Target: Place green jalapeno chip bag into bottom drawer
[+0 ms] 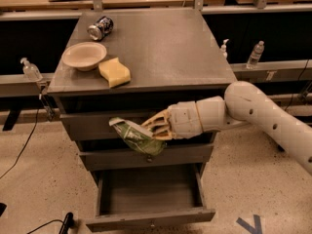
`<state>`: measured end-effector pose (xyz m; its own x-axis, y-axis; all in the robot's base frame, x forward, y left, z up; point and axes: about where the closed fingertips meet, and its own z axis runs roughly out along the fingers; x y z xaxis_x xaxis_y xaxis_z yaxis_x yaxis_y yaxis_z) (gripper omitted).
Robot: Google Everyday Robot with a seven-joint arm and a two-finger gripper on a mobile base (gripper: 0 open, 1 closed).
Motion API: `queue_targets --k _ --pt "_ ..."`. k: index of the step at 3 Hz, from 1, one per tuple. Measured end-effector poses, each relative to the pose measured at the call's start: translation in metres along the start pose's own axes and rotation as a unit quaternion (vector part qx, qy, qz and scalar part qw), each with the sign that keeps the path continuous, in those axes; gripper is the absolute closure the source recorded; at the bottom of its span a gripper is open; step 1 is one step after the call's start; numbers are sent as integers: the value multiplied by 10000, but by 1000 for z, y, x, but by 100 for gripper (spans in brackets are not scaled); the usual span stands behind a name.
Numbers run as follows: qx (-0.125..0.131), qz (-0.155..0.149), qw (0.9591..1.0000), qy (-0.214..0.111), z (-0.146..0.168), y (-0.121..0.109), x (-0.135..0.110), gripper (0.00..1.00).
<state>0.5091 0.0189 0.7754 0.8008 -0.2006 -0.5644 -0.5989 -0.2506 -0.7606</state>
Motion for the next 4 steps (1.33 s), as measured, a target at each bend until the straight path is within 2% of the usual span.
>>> queue_targets --k 1,2,3,4 --pt "-109 153 9990 -405 6 26 2 100" --pt "-125 196 9988 -422 8 24 0 100" --pt "-145 412 9978 -498 6 88 33 100" --pt "-240 496 9956 -753 8 158 62 100"
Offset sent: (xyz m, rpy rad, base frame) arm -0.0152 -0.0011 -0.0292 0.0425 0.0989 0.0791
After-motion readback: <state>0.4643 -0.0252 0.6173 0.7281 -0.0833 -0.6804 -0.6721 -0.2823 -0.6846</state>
